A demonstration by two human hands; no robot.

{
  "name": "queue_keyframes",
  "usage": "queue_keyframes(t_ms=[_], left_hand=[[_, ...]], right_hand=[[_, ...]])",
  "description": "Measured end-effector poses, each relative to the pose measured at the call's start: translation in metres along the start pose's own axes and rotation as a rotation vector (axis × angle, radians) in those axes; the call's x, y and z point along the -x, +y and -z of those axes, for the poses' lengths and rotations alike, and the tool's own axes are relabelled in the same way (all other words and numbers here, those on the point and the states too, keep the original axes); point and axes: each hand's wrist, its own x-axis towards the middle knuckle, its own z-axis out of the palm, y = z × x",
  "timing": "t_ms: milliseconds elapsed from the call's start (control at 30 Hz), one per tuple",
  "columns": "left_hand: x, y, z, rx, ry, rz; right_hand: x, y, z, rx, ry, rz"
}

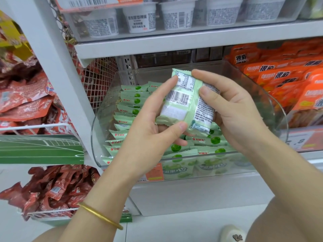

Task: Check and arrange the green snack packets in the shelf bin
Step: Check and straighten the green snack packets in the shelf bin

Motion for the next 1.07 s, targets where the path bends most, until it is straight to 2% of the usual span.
queue_keyframes(t_ms=[367,434,534,700,767,867,934,1000,1034,1067], left_hand=[[0.000,0.001,-0.001,-0.043,0.045,0.028],[-0.002,0.000,0.001,-0.034,0.109,0.028],[-0.004,-0.003,0.008,0.040,0.295,0.081],[-0.007,-0.004,0.019,0.272,0.405,0.217],[-0.008,-0.003,0.019,0.317,0.403,0.272],[-0.009,-0.003,0.021,0.315,0.403,0.349],[-0.008,-0.004,0.024,0.116,0.439,0.365],[-0.005,-0.009,0.029,-0.356,0.467,0.288],[-0.004,-0.011,0.032,-0.516,0.487,0.223],[-0.003,-0.011,0.034,-0.571,0.509,0.188]], right_hand=[[0.001,-0.001,0.000,0.030,0.012,-0.015],[0.001,0.000,0.000,0.033,0.031,-0.022],[-0.002,-0.002,0.004,-0.072,0.048,-0.056],[-0.002,-0.002,0.008,-0.181,-0.114,-0.064],[-0.002,0.001,0.006,-0.042,-0.095,-0.009],[-0.002,0.003,0.003,0.373,-0.045,0.127],[-0.002,0.003,0.001,0.434,-0.048,0.161],[-0.002,0.004,0.000,0.377,-0.017,0.138],[-0.002,0.005,0.000,0.391,0.001,0.136],[-0.001,0.006,-0.001,0.446,0.006,0.145]])
